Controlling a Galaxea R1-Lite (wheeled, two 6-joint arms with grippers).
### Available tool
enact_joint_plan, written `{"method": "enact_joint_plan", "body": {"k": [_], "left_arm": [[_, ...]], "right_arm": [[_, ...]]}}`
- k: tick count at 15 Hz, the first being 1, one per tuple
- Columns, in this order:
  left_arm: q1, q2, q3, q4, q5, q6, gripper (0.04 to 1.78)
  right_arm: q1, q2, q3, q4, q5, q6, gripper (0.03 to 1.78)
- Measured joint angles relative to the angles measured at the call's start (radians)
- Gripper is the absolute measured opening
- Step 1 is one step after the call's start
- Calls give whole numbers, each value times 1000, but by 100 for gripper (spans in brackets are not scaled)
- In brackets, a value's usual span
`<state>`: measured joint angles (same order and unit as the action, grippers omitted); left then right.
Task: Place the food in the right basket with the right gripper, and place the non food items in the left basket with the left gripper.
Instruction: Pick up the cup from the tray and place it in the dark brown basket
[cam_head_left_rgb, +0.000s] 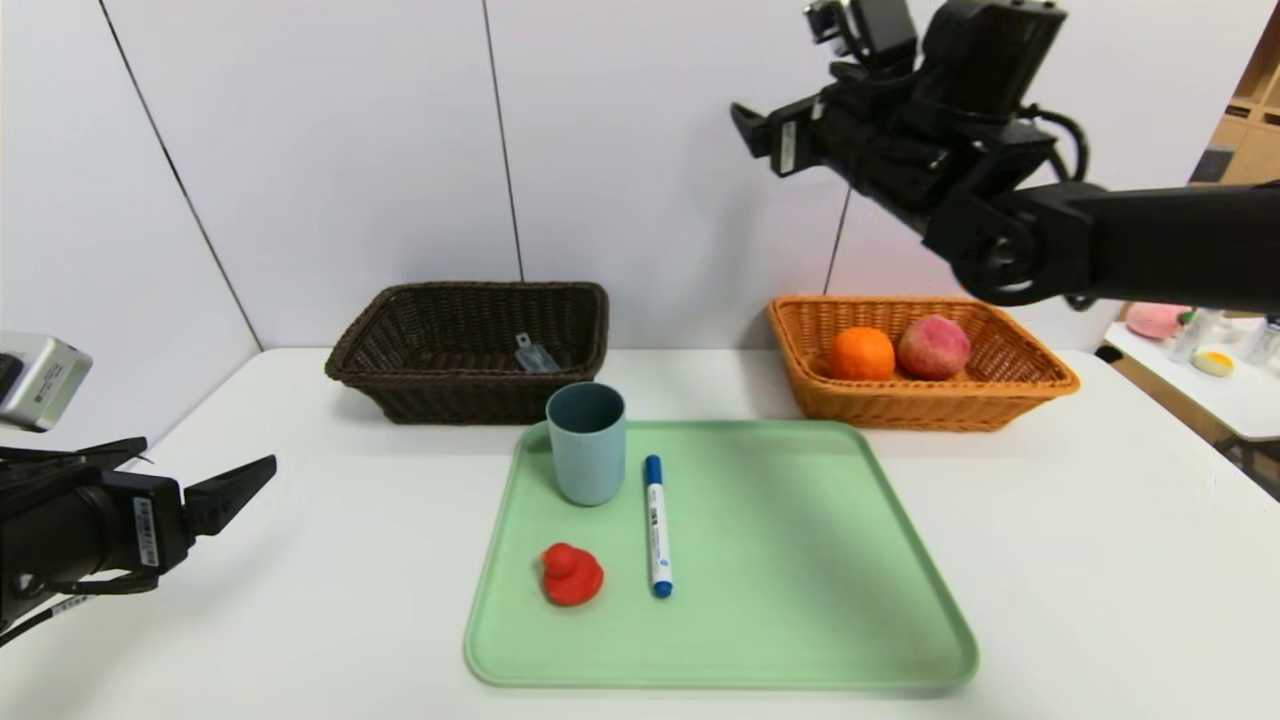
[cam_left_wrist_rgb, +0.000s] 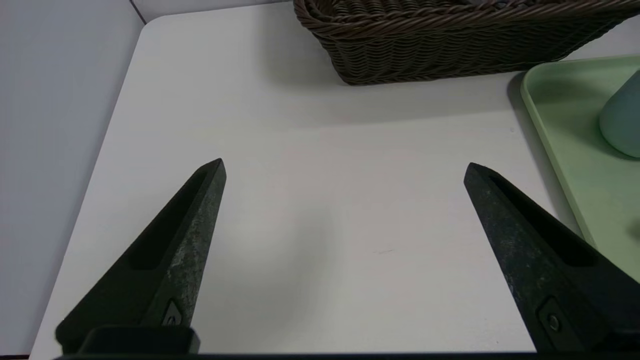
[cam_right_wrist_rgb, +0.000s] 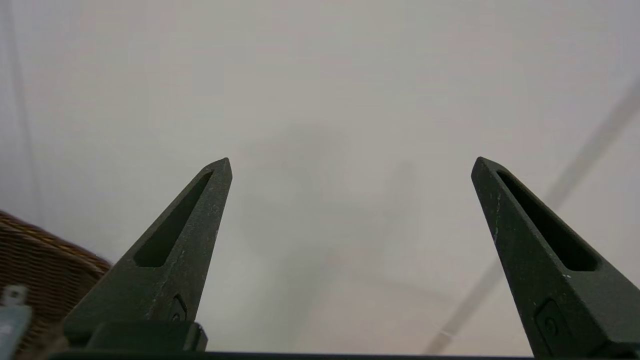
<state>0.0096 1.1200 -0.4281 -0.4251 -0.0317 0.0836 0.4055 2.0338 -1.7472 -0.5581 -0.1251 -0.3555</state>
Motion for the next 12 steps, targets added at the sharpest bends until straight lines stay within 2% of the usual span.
{"method": "enact_joint_plan", "body": {"k": [2,5,7,9,12], "left_arm": [[-1,-6,3,0,1,5,169],[-11,-9,19,0,1,6,169],[-26,-6,15,0,1,0,169],[-39,4,0,-11,2,-6,169],[-98,45,-12,-121,5,-19,169]], "right_arm": [[-93,-137,137,33,1,-4,167],[-276,-346,386,66,11,0,168],[-378,-477,564,78,18,20,169],[-437,-601,736,103,22,65,169],[-474,-769,980,131,26,156,169]]}}
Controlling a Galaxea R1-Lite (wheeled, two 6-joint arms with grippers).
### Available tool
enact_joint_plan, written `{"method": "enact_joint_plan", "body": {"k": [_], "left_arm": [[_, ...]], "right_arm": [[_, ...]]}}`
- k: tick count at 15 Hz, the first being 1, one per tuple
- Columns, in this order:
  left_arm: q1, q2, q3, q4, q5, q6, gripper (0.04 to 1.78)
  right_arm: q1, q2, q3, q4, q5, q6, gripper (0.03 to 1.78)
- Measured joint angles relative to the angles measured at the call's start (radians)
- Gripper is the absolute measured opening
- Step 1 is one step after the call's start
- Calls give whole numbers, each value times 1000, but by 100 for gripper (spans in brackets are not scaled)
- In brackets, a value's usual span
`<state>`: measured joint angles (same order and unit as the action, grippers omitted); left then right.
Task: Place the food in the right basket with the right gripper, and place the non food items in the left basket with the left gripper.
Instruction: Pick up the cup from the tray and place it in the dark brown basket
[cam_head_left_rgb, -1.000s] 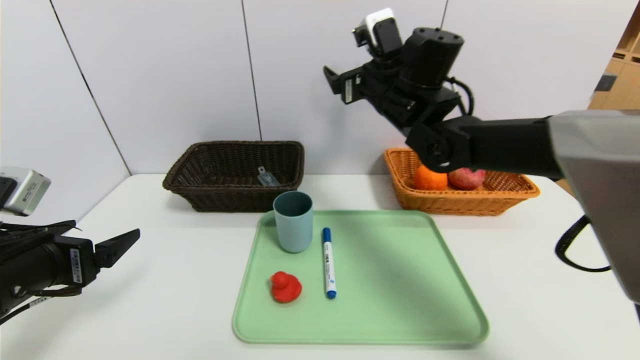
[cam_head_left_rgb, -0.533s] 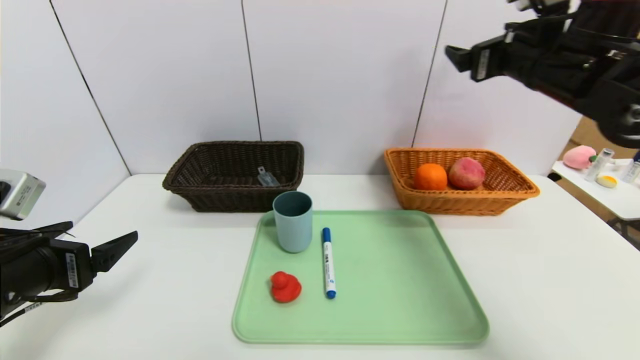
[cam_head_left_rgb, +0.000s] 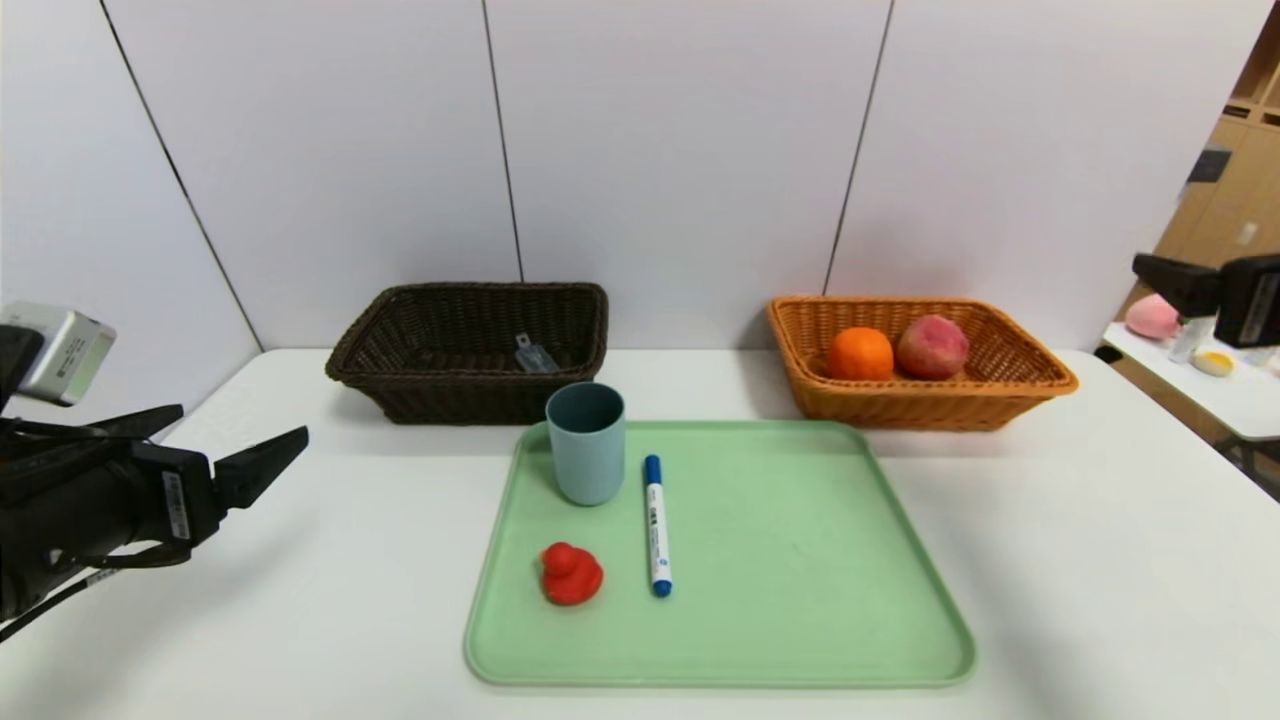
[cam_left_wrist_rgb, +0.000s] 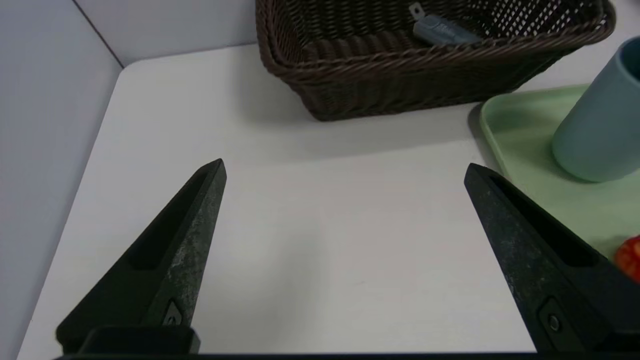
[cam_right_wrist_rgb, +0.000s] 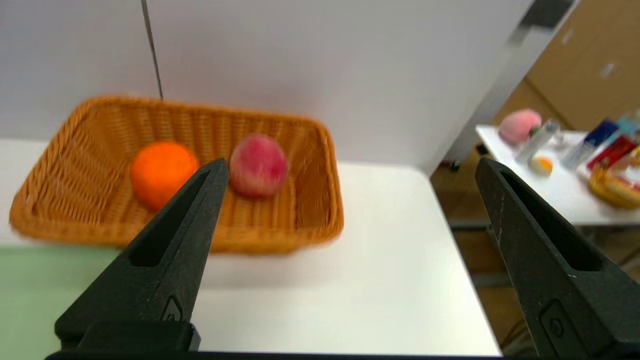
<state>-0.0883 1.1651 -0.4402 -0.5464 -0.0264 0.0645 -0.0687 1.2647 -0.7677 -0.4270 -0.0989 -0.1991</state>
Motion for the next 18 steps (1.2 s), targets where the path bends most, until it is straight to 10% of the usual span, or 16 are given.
{"method": "enact_joint_plan", "body": {"k": [9,14,18], "left_arm": [[-382,307,57,-515,-1,-16,169],[-459,568,187,-948,-16,23,169],[-473,658,190,-975,-15,23,169]], "right_arm": [[-12,-189,248,7,8,84,169],[-13,-198,271,7,7,84,169],[-12,-199,282,6,10,82,169]]}}
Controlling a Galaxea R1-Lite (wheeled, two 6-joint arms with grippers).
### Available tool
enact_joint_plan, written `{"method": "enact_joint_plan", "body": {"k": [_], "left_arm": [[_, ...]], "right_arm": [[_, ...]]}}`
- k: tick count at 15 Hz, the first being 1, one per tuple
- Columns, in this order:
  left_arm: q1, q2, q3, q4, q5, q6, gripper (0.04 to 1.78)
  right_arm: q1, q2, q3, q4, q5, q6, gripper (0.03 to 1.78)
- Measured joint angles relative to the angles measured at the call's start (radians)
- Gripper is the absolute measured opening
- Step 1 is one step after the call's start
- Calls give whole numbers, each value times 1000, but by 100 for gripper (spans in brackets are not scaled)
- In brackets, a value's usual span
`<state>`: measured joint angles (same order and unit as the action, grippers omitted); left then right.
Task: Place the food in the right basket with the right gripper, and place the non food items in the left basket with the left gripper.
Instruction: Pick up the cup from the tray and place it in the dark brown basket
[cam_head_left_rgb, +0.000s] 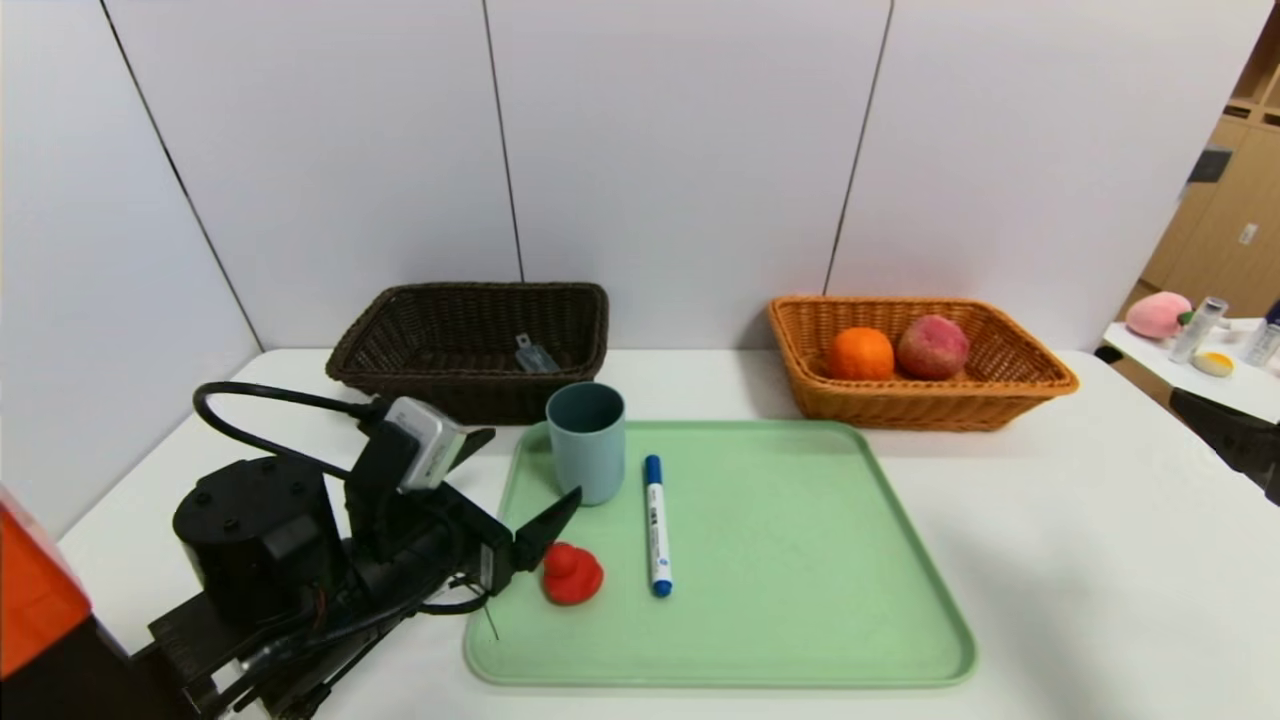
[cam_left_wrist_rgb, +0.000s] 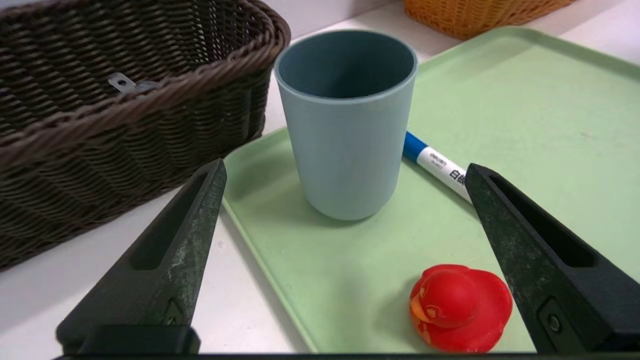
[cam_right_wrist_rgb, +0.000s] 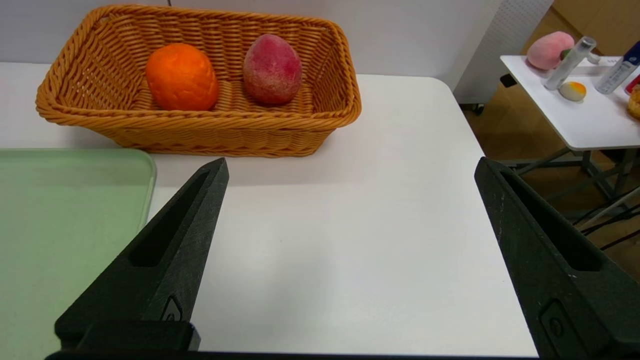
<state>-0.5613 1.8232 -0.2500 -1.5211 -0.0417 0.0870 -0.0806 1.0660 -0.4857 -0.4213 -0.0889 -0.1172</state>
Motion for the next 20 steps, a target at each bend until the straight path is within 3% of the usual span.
{"method": "enact_joint_plan", "body": {"k": [20], "left_arm": [[-11,241,-230,0,5,-29,169]], "right_arm": [[0,1,37,-12,-4,1,169]]}}
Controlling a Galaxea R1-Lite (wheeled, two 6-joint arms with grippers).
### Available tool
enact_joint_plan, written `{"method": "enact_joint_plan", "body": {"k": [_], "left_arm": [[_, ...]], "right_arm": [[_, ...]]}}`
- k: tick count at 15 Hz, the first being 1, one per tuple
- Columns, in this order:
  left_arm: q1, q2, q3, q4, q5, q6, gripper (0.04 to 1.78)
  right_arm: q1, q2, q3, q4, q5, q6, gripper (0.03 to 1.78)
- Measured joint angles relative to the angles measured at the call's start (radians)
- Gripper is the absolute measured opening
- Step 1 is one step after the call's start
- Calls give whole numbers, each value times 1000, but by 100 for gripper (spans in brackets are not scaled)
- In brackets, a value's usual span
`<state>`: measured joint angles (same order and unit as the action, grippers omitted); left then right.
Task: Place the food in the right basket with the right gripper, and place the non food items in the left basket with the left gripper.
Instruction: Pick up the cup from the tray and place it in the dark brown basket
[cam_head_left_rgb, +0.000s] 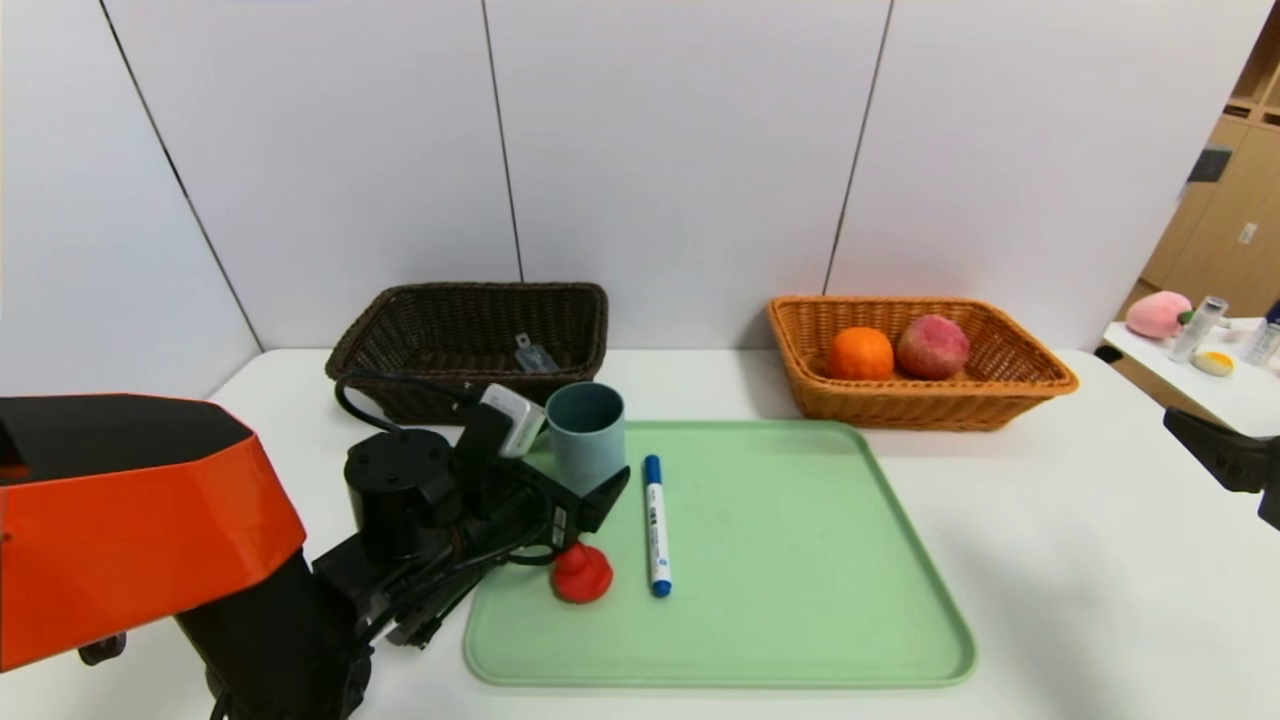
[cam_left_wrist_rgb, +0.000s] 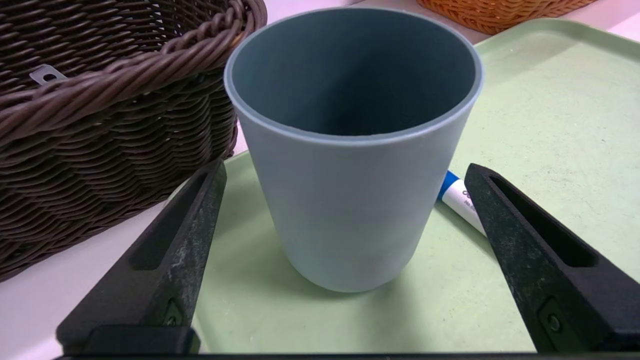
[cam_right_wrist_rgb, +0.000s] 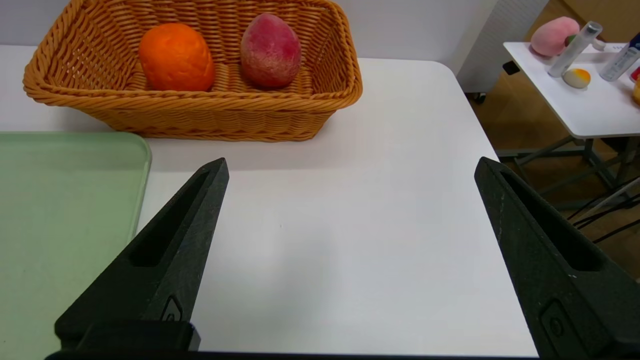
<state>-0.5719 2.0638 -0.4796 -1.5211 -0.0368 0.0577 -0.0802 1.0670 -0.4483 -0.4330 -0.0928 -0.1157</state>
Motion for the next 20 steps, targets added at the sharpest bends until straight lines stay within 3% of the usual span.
{"method": "enact_joint_plan", "body": {"k": [8,9,12,20], "left_arm": [[-16,44,-71,0,35,1,169],[-15,46,-71,0,40,1,161],[-17,46,-64,0,43,5,117],[-21,29,-60,1,46,-3,111]], "right_arm": [[0,-9,13,-1,1,-2,169],[0,-9,14,-1,1,-1,169],[0,-10,15,-1,1,-1,169],[0,-13,16,3,1,0,169]]}}
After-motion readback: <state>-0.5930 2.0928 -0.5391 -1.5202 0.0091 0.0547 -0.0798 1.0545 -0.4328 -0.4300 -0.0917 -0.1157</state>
